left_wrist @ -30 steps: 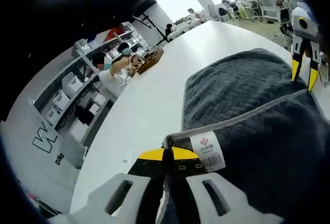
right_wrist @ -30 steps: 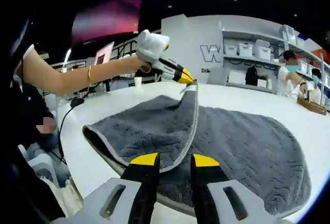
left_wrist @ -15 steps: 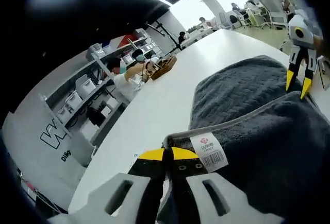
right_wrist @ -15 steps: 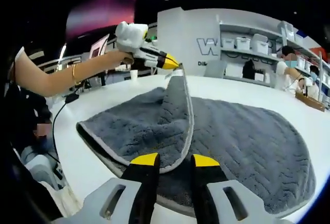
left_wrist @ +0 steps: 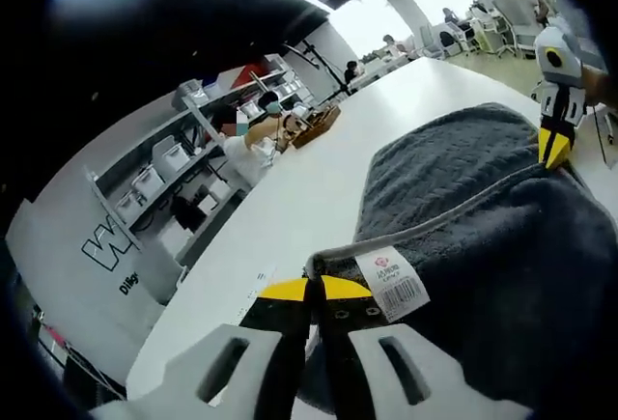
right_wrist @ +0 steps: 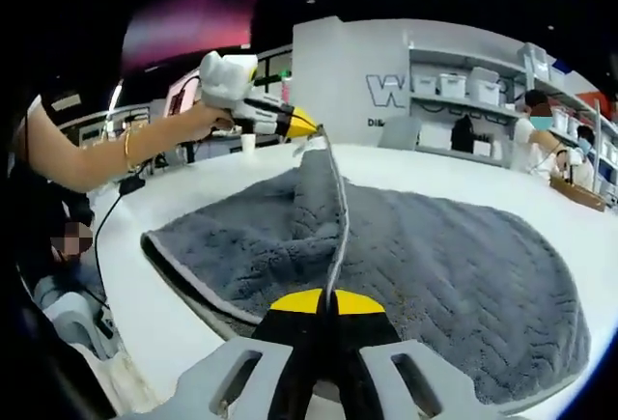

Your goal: Open the folded towel by lifting each exposed corner and separating the folded layers until the towel lies flat within the target outline without major curled edges

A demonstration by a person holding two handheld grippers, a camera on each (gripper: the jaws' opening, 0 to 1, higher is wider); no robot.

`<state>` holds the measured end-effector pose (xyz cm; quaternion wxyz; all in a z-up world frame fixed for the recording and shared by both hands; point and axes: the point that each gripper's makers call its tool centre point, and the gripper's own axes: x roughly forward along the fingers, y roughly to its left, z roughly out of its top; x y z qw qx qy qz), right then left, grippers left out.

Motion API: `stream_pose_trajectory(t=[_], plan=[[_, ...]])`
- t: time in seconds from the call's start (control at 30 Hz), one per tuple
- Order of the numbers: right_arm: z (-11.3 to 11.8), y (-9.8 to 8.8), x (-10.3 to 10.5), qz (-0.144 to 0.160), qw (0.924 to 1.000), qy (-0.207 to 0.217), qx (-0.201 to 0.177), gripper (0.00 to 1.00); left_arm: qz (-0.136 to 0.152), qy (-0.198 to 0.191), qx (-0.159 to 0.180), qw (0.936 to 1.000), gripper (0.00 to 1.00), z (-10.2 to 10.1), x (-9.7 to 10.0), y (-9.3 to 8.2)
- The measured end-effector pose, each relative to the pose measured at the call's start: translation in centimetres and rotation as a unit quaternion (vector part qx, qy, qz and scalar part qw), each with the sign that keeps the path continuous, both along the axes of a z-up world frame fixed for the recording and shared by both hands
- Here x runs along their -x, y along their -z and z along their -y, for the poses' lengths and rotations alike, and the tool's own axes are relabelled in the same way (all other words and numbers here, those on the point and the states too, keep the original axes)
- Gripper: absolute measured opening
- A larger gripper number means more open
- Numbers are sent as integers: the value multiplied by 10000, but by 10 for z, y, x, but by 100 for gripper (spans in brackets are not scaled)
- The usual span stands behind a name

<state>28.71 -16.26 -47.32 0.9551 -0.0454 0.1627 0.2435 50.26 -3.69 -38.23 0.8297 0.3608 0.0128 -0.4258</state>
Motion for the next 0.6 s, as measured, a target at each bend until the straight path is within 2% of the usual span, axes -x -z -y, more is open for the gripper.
stream_pose_trajectory(t=[0.13, 0.17, 0.23, 0.37, 0.5, 0.6], plan=[[-4, -2, 1, 63, 9993, -165, 333, 0, -37, -76, 127, 9999, 1, -6, -1, -1], [-8, -8, 2, 202, 9990, -170, 365, 0, -36, -99, 148, 9998, 1, -7, -1, -1], [-13, -14, 2, 287, 9986, -250, 380, 0, 13, -148, 151, 9998, 1, -11, -1, -2], [-25, -35, 4, 553, 9972, -448, 214, 0, 63, -274, 178, 9994, 1, -22, -5, -7], [-37, -53, 4, 783, 9947, -628, 220, 0, 3, -366, 340, 9988, 1, -34, -7, -13], [-54, -70, 7, 948, 9917, -873, -7, 0, 29, -464, 380, 9982, 1, -45, -8, -17]])
